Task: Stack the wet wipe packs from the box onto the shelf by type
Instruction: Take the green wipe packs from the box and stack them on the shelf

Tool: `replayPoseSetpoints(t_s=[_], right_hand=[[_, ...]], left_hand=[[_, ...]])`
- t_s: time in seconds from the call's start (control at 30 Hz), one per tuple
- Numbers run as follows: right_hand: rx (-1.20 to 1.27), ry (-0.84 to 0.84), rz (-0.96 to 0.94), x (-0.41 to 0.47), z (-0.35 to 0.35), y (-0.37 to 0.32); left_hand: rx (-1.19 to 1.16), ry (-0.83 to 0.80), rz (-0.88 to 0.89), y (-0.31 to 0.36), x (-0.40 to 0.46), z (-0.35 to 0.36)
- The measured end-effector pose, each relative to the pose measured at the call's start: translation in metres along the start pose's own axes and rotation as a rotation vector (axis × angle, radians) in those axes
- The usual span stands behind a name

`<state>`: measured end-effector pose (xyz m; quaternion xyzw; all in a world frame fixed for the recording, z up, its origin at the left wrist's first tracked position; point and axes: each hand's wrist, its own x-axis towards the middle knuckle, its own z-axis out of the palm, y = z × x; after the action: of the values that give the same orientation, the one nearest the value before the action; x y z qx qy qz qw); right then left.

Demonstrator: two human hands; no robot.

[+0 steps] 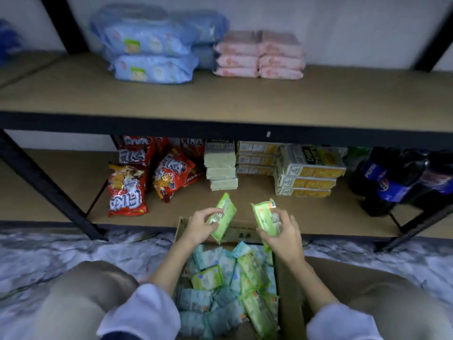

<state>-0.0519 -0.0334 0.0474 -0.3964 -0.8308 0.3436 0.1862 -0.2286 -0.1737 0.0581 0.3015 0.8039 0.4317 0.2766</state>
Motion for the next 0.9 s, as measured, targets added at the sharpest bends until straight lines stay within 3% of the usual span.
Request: replayPoseSetpoints(t_s=[0.23, 0.4, 0.73, 0.9], right_hand=[[0.047, 0.297, -0.269, -0.002, -0.082, -0.08], [-0.001, 0.414, -0.366, 0.027, -0.118, -0.121], [-0.219, 0.35, -0.231, 0.098, -0.147, -0.163], [-0.381, 0.3, -0.203, 0.106, -0.148, -0.165]], left_hand=[[-0.194, 0.212, 0.392, 0.104, -0.042, -0.057], [-0.201, 0.315, 0.545, 0.156, -0.033, -0.081], [-0.016, 0.347, 0.402, 0.195, 0.03, -0.11], [0.402, 0.365, 0.2, 0.19, 0.033, -0.11]])
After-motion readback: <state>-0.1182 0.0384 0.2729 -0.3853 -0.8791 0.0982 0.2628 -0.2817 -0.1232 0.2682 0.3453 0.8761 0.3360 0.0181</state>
